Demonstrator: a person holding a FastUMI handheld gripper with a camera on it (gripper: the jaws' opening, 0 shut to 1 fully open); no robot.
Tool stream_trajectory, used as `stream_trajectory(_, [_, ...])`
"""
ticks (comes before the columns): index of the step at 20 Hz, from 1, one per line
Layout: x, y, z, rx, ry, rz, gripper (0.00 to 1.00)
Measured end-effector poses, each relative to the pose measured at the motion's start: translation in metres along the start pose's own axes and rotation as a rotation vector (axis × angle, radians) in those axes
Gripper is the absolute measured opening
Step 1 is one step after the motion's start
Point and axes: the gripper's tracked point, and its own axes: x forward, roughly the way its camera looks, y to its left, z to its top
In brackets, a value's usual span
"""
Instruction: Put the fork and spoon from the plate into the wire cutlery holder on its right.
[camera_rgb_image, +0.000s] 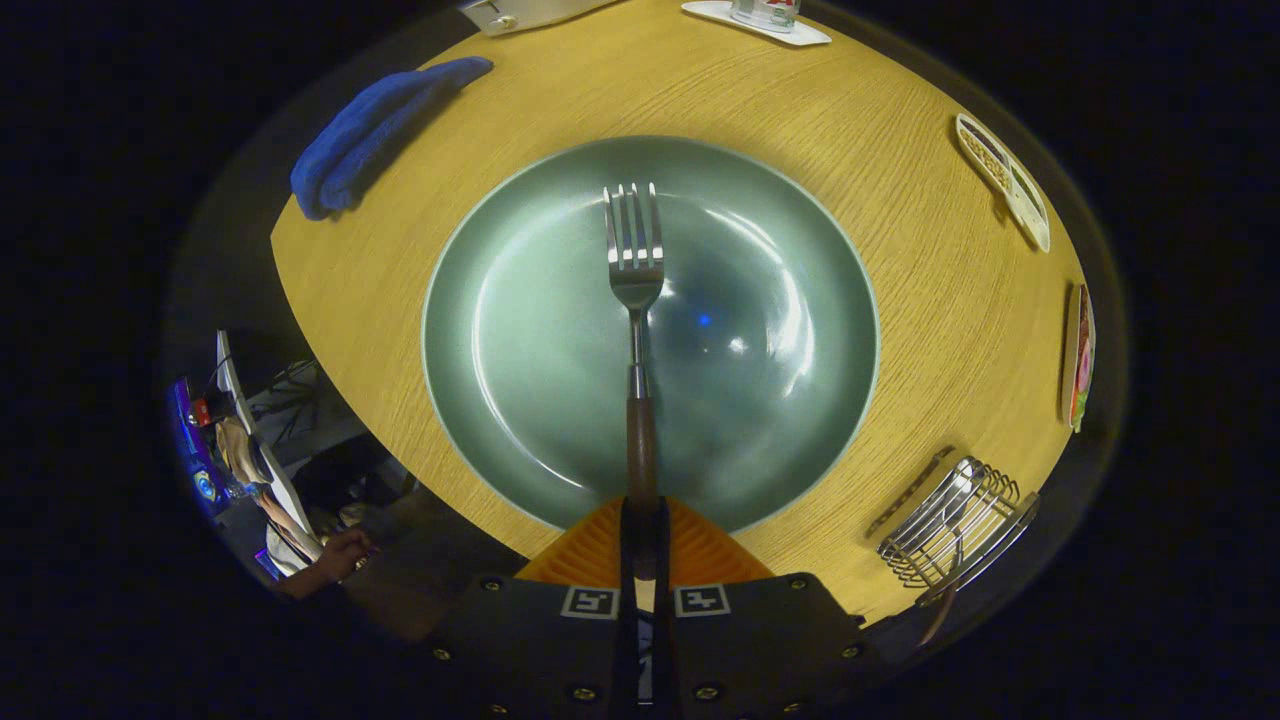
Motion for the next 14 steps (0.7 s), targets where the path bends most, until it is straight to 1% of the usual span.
stream_trajectory(5, [-0.033, -0.008, -0.014, -0.013, 0.017, 0.029, 0.06])
stream_trajectory(7, [-0.043, -0.017, -0.022, -0.004, 0.014, 0.039, 0.06])
stream_trajectory(10, [-0.055, -0.033, -0.027, 0.02, -0.005, 0.031, 0.06])
stream_trajectory(14, [-0.075, -0.042, -0.044, 0.045, -0.005, 0.056, 0.06])
